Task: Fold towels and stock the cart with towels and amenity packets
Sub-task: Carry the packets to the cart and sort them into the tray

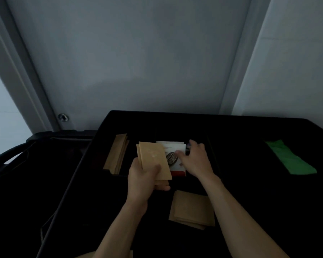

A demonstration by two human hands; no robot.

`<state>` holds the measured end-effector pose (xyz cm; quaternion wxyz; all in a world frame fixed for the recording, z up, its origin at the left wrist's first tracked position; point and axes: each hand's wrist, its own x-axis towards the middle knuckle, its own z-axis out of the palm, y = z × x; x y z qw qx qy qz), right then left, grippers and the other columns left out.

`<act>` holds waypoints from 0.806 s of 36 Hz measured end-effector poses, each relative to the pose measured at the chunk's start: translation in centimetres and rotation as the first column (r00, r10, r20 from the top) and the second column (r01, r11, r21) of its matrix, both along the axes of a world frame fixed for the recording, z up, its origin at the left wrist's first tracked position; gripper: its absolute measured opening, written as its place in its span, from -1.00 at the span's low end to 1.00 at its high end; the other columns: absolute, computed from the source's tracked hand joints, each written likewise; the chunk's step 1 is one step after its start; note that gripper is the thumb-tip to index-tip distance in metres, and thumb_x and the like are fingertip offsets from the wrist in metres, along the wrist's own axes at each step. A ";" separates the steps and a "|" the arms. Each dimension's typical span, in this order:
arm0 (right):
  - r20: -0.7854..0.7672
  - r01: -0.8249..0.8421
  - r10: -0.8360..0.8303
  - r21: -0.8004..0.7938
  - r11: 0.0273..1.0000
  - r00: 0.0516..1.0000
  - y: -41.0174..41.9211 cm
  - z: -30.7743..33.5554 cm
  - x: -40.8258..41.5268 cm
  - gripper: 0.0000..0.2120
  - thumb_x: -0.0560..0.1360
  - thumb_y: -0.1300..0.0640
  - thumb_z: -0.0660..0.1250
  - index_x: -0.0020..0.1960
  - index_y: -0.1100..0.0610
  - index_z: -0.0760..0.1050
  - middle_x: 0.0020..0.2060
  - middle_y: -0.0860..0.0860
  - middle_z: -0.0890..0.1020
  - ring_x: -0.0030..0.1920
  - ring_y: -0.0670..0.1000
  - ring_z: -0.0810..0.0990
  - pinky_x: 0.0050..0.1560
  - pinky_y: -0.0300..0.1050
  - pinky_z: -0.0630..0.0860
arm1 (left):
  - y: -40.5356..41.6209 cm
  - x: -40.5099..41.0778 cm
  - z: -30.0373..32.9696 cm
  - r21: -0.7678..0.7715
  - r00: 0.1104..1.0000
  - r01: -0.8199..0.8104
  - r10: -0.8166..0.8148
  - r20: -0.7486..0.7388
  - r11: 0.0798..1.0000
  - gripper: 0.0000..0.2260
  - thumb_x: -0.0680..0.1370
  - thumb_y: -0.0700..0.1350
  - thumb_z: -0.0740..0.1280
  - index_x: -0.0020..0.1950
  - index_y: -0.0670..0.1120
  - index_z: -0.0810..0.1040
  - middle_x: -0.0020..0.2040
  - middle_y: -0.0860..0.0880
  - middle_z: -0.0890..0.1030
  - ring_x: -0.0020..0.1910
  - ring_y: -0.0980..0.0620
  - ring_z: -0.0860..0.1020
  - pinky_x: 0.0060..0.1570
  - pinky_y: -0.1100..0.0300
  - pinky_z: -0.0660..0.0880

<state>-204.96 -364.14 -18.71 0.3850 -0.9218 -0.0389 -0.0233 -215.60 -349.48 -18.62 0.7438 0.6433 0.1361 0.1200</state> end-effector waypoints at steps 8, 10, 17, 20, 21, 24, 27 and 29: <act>0.007 -0.100 0.100 -0.077 0.992 0.995 -0.1 -0.5 0.1 -0.50 0.56 -0.07 0.33 0.44 0.07 0.36 0.28 0.11 0.41 0.25 0.13 0.49 0.15 -0.06 0.48 | 0.0 -0.1 -0.1 -0.026 0.999 -0.018 0.018 -0.028 0.999 -0.68 0.56 -0.24 0.38 0.30 -0.10 0.43 0.10 -0.15 0.61 -0.16 -0.09 0.70 -0.39 0.03 0.62; 0.075 -0.009 0.015 -0.076 0.997 0.997 0.1 -0.7 0.1 -0.38 0.55 -0.10 0.33 0.52 0.06 0.21 0.34 0.09 0.29 0.32 0.11 0.40 0.18 -0.06 0.42 | 0.0 -0.1 -0.2 -0.038 0.999 -0.016 0.014 -0.033 0.999 -0.68 0.56 -0.24 0.38 0.29 -0.10 0.43 0.09 -0.15 0.60 -0.17 -0.07 0.70 -0.39 0.04 0.62; 0.308 -0.136 0.242 -0.327 0.935 0.920 0.8 -0.9 1.0 -0.37 0.60 -0.15 0.22 0.59 0.01 0.13 0.52 -0.04 0.23 0.49 0.00 0.10 0.44 0.04 0.15 | -0.1 -0.3 -0.2 -0.075 0.999 -0.034 0.032 -0.025 0.997 -0.69 0.55 -0.24 0.39 0.25 -0.04 0.45 0.07 -0.10 0.60 -0.18 0.03 0.69 -0.42 0.07 0.60; 0.209 -0.205 0.300 -0.381 0.901 0.931 0.9 -1.7 1.3 -0.45 0.60 -0.16 0.20 0.53 0.02 0.24 0.44 -0.02 0.38 0.45 -0.02 0.16 0.39 0.01 0.15 | 0.0 -0.4 -0.1 -0.109 0.998 -0.069 0.069 -0.011 0.992 -0.68 0.54 -0.26 0.39 0.24 -0.06 0.44 0.07 -0.10 0.60 -0.19 0.00 0.69 -0.44 0.08 0.59; 0.224 -0.199 0.292 -0.362 0.911 0.930 0.9 -1.7 1.4 -0.47 0.60 -0.14 0.21 0.51 0.01 0.27 0.42 -0.02 0.40 0.45 -0.03 0.17 0.38 0.00 0.16 | 0.0 -0.4 -0.1 -0.126 0.997 -0.080 0.080 -0.012 0.989 -0.68 0.53 -0.27 0.38 0.24 -0.06 0.44 0.07 -0.11 0.60 -0.19 -0.02 0.69 -0.44 0.08 0.59; 0.257 -0.185 0.277 -0.331 0.925 0.926 1.0 -1.5 1.1 -0.45 0.60 -0.12 0.22 0.54 0.01 0.23 0.48 -0.04 0.29 0.48 -0.04 0.11 0.43 0.02 0.11 | 0.0 -0.5 -0.1 -0.183 0.996 -0.092 0.091 -0.011 0.979 -0.70 0.54 -0.27 0.33 0.26 -0.05 0.45 0.08 -0.13 0.59 -0.19 -0.09 0.67 -0.43 0.06 0.59; 0.380 -0.139 0.223 -0.236 0.962 0.897 1.5 -0.8 0.0 -0.49 0.60 -0.07 0.25 0.50 0.03 0.28 0.44 -0.04 0.28 0.45 -0.05 0.11 0.44 0.00 0.12 | -0.1 -0.7 0.1 -0.215 0.997 -0.066 0.071 0.017 0.974 -0.72 0.54 -0.27 0.28 0.22 -0.03 0.49 0.07 -0.13 0.59 -0.21 -0.04 0.67 -0.41 0.05 0.59; 0.517 -0.134 0.155 -0.078 0.988 0.842 1.8 -0.1 -0.9 -0.64 0.59 -0.03 0.25 0.36 0.03 0.44 0.28 -0.07 0.41 0.32 -0.11 0.27 0.35 -0.12 0.28 | -0.3 -0.9 0.2 -0.222 0.997 -0.045 0.057 0.049 0.974 -0.73 0.55 -0.28 0.27 0.16 0.01 0.52 0.03 -0.13 0.60 -0.21 -0.02 0.67 -0.41 0.05 0.59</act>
